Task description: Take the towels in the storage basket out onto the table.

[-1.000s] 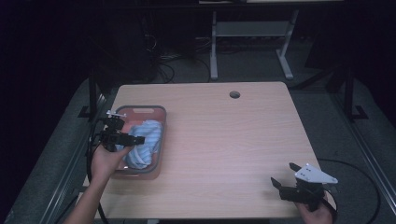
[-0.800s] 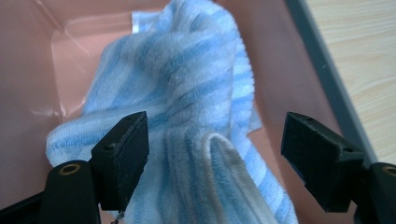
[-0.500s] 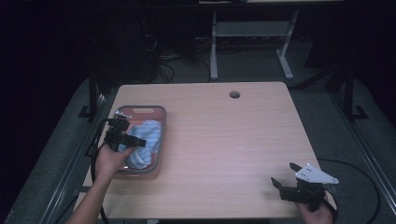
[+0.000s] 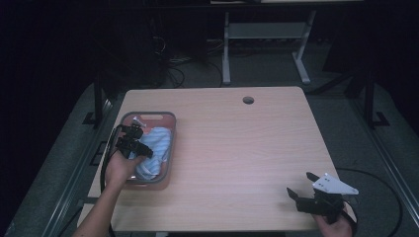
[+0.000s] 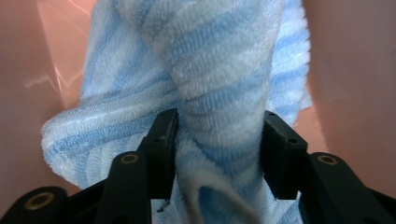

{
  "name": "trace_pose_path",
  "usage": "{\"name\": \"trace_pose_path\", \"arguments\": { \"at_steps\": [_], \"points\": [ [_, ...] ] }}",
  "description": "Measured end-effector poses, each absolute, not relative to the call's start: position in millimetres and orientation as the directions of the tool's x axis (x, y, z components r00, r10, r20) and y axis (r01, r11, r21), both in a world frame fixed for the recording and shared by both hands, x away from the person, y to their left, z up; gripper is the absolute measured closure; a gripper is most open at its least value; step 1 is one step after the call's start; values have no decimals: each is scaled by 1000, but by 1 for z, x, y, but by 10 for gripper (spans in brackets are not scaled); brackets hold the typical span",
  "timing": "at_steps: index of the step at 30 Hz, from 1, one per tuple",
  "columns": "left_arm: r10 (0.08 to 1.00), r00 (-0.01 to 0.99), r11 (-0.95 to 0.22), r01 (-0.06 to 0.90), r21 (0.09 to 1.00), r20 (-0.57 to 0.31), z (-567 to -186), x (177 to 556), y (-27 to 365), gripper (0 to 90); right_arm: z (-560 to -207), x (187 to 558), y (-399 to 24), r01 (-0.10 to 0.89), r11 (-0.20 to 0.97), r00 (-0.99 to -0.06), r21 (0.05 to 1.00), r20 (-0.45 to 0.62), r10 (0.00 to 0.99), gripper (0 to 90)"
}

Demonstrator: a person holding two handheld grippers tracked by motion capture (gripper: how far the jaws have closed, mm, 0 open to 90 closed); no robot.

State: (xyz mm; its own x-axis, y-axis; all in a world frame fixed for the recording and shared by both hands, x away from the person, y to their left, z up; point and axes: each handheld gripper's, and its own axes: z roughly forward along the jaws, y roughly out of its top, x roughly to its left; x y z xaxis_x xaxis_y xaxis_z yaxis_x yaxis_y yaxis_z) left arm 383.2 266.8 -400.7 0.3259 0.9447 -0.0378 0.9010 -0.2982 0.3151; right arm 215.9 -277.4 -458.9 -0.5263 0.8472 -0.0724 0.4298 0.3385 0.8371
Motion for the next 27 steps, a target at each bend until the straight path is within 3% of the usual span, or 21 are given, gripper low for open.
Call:
{"name": "trace_pose_path", "arguments": {
  "at_steps": [9, 19, 27],
  "points": [
    [940, 340, -315, 905, 287, -42, -405, 386, 267, 656, -459, 217, -277, 430, 341, -530, 836, -72, 845, 146],
    [936, 347, -317, 903, 291, -57, -404, 386, 269, 689, -459, 216, -278, 430, 332, -523, 839, -68, 849, 146],
    [935, 332, -276, 900, 339, -122, -395, 381, 281, 694, -459, 216, -278, 434, 329, -519, 839, -67, 852, 146]
  ]
}}
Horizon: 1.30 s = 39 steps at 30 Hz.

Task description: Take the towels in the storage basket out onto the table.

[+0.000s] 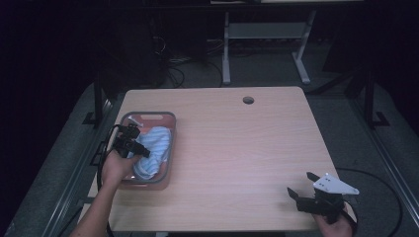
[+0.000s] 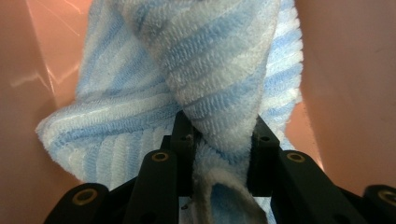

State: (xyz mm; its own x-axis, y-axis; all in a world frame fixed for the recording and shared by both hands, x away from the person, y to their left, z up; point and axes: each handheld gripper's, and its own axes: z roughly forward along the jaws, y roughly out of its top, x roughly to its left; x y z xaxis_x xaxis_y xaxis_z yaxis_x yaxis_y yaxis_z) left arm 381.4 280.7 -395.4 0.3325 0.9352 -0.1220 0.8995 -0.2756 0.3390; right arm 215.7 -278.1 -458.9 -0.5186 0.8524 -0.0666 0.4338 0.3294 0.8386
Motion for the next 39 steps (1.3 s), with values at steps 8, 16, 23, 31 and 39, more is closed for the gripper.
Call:
{"name": "trace_pose_path", "arguments": {
  "at_steps": [8, 16, 23, 31, 39],
  "points": [
    [922, 344, -248, 878, 410, -179, -383, 370, 290, 696, -459, 215, -277, 433, 328, -516, 839, -67, 854, 146],
    [907, 355, -215, 853, 475, -228, -372, 362, 300, 696, -459, 216, -276, 432, 332, -516, 838, -72, 853, 146],
    [894, 386, -227, 829, 511, -228, -362, 357, 298, 696, -459, 216, -276, 433, 330, -514, 839, -72, 855, 145],
    [880, 398, -210, 817, 537, -260, -354, 356, 299, 696, -459, 216, -277, 432, 333, -515, 838, -74, 854, 146],
    [870, 398, -180, 805, 565, -291, -349, 355, 306, 696, -459, 215, -277, 435, 326, -509, 840, -69, 858, 146]
  ]
}}
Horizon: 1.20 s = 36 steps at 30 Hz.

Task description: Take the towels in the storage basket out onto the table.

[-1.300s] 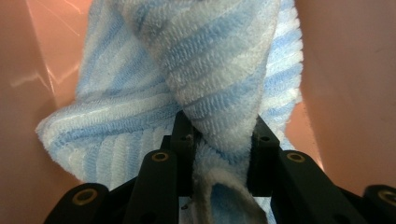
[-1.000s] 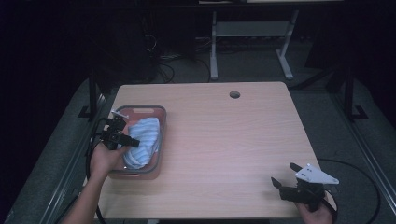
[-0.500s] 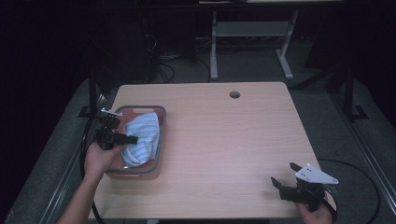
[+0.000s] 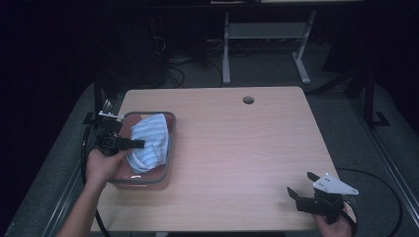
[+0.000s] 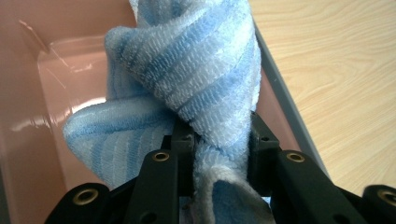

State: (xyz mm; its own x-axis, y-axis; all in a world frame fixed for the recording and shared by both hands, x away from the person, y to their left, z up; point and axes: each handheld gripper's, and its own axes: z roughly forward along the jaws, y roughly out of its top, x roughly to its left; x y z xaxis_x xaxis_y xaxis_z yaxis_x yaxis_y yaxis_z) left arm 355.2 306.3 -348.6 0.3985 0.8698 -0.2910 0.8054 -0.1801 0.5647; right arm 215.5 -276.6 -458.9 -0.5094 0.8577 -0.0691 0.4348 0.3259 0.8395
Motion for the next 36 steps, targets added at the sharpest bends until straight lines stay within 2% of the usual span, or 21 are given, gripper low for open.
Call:
{"name": "trace_pose_path", "arguments": {
  "at_steps": [18, 36],
  "points": [
    [849, 408, -122, 769, 627, -336, -316, 351, 314, 696, -458, 216, -277, 433, 328, -510, 840, -72, 857, 146],
    [818, 468, -150, 734, 662, -334, -287, 351, 297, 696, -459, 217, -277, 436, 324, -508, 839, -68, 858, 146]
  ]
}}
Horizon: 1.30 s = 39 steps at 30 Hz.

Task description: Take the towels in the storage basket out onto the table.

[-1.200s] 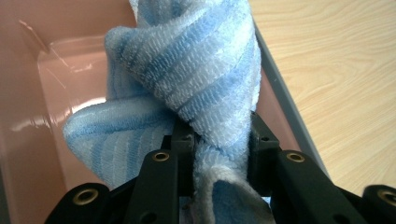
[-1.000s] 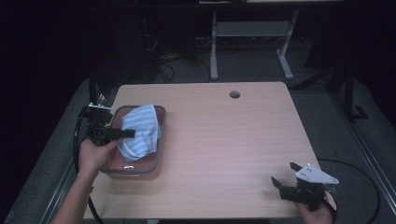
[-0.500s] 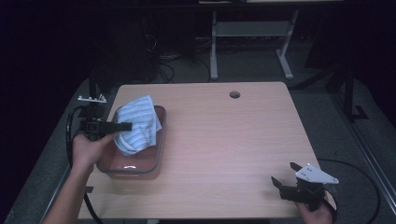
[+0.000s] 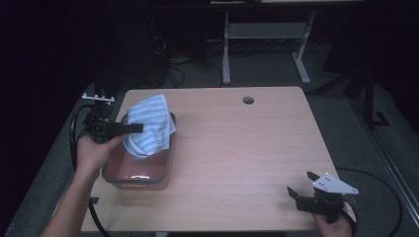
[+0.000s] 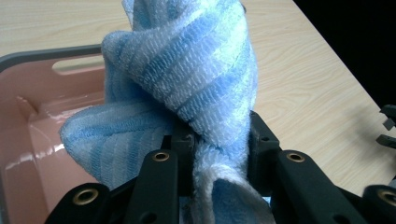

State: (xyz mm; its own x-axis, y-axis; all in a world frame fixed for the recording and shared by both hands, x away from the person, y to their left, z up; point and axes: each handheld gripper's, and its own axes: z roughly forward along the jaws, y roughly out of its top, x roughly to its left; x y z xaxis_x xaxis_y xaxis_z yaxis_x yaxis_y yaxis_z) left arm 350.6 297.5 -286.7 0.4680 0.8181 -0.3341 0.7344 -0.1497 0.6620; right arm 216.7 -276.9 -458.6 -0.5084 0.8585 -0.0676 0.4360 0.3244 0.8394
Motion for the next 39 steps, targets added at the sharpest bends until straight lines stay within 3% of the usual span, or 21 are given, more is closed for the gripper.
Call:
{"name": "trace_pose_path", "arguments": {
  "at_steps": [39],
  "points": [
    [752, 565, -237, 713, 660, -341, -279, 364, 239, 696, -459, 217, -281, 434, 312, -497, 845, -64, 865, 145]
  ]
}}
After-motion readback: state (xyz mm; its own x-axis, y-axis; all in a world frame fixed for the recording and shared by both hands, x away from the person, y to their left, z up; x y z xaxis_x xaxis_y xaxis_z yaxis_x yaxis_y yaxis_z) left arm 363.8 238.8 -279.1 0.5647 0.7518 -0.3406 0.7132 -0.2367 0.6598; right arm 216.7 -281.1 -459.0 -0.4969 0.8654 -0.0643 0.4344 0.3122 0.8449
